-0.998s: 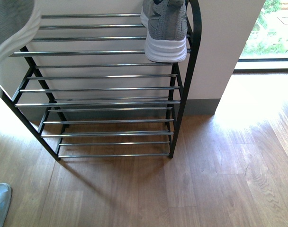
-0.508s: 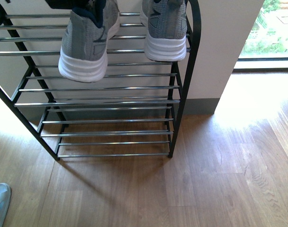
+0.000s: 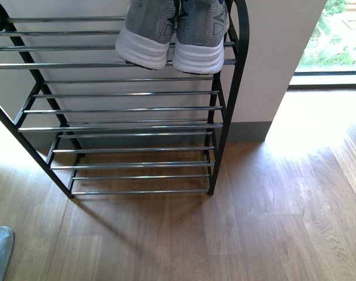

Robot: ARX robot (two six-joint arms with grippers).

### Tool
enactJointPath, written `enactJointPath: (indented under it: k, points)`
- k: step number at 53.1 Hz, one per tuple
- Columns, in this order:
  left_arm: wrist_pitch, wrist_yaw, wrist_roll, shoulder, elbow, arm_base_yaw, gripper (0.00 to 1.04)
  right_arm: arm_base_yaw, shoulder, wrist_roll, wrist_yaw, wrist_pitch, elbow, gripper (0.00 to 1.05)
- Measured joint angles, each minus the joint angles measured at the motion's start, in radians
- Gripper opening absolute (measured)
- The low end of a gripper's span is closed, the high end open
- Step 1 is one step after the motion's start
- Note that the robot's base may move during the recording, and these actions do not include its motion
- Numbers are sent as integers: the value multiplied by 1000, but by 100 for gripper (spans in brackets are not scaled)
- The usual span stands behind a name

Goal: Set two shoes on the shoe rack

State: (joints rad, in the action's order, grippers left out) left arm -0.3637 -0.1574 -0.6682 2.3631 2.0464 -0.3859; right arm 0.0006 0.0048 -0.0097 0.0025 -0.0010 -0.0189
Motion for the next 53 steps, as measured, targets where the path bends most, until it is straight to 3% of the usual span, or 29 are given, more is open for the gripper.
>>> enactJointPath:
  k: [14, 22, 24, 26, 28, 31, 35, 47, 49, 53]
  points:
    - [101, 148, -11, -186, -249, 45, 67, 0, 0, 0, 0, 0, 0, 96]
    - [143, 177, 24, -381, -402, 68, 97, 0, 0, 0, 0, 0, 0, 96]
    - [207, 124, 85, -446, -469, 76, 94, 0, 0, 0, 0, 0, 0, 96]
    - [441, -11, 201, -526, -604, 88, 85, 0, 0, 0, 0, 0, 0, 96]
    - [625, -70, 312, -588, -717, 102, 78, 0, 0, 0, 0, 0, 0, 96]
    - [873, -81, 482, -694, -905, 134, 66, 0, 0, 0, 0, 0, 0, 96]
    - [1056, -66, 581, -797, -1111, 170, 49, 0, 0, 0, 0, 0, 0, 96]
    - [1191, 5, 648, -951, -1475, 222, 7, 0, 0, 0, 0, 0, 0, 96]
    - [1202, 10, 649, -974, -1505, 231, 1, 0, 0, 0, 0, 0, 0, 96]
    - [1226, 27, 653, -1043, -1587, 255, 1, 0, 0, 0, 0, 0, 0, 96]
